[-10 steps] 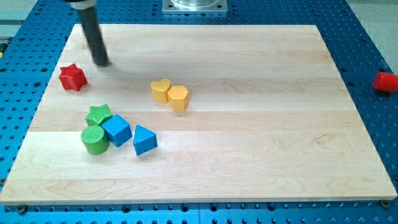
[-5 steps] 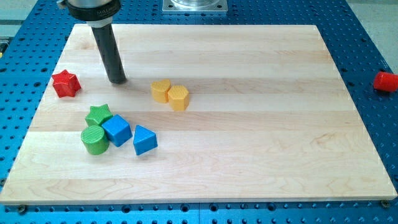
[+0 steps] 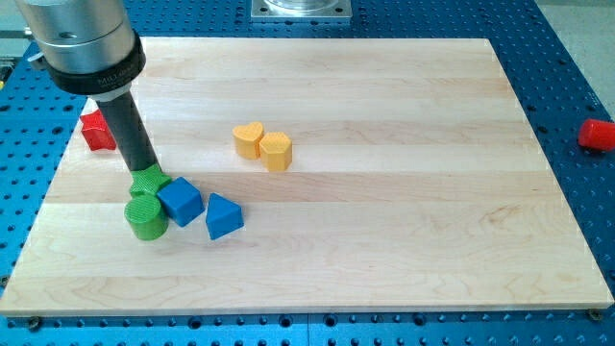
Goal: Push the blue blocks at the top right side of the board
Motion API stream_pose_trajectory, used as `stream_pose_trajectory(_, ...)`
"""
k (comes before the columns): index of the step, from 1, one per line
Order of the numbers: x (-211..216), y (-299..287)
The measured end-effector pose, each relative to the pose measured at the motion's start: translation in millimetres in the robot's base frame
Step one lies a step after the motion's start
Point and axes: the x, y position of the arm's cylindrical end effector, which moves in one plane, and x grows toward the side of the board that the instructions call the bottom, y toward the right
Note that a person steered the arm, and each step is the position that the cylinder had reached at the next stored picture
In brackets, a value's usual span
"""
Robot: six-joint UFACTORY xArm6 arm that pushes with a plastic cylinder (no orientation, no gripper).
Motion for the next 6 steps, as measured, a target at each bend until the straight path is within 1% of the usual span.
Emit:
stream_pose_trajectory(1, 24, -1)
stream_pose_trajectory(2, 74, 2)
stream_pose_trajectory(3, 74, 48)
stream_pose_trajectory(4, 74, 141)
stream_pose_trajectory(5, 63, 222)
stream_pose_trajectory(6, 33, 297)
